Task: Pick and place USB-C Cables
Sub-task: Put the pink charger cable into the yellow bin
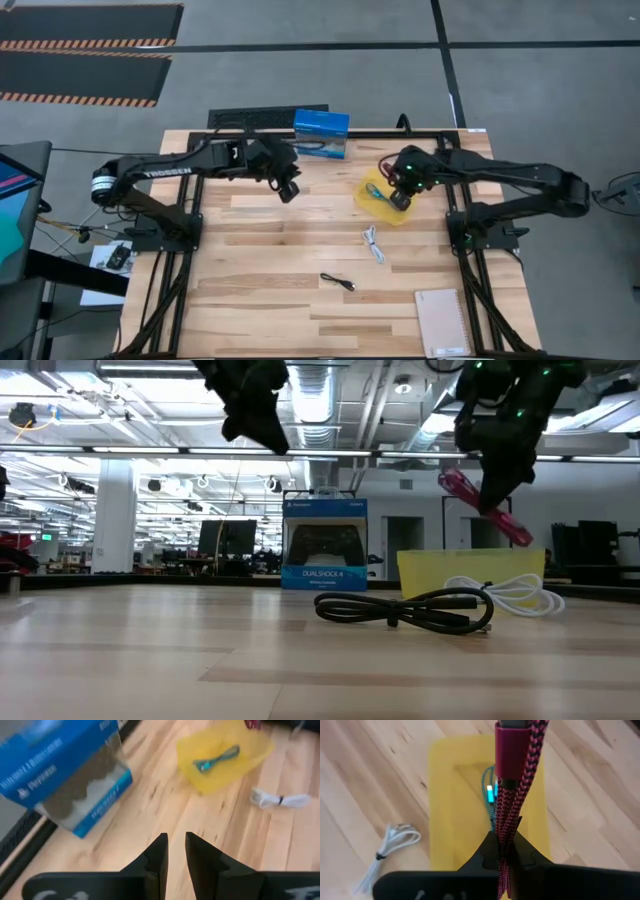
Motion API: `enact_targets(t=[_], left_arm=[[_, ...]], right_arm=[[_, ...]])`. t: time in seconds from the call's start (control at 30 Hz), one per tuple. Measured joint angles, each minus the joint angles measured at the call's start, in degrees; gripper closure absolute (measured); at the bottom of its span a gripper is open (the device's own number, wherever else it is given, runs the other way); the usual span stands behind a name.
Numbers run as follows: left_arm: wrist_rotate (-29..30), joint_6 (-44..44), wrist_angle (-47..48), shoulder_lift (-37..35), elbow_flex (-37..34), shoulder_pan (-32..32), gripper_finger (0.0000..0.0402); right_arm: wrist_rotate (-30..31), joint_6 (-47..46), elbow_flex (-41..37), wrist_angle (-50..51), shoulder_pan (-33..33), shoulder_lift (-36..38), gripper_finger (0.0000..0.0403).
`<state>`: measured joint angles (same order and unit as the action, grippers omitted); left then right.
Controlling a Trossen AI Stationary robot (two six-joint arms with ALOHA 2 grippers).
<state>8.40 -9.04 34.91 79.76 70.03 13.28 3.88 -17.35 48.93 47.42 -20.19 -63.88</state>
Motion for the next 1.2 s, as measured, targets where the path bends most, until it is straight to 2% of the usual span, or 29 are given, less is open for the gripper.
enact_targets(t=[0.33,0.67,1.2], left_arm=[[1.5,-1.5,-1.7,-0.1,-6.4,-0.1,0.0352],[5.8,-1.4,-1.0,-0.1,-6.6,-1.7,0.0352],[6.0,-0.6,-1.0,-0.1,-6.6,-1.7,0.0352]], right_arm=[[-0.1,3.8,4.2,0.1,-1.0,-11.7,0.0390],[-1.0,5.7,4.3,-0.1,-1.3,-19.1,0.0387],[-1.0,7.4,4.3,-1.5,-1.3,-29.6,0.0374]])
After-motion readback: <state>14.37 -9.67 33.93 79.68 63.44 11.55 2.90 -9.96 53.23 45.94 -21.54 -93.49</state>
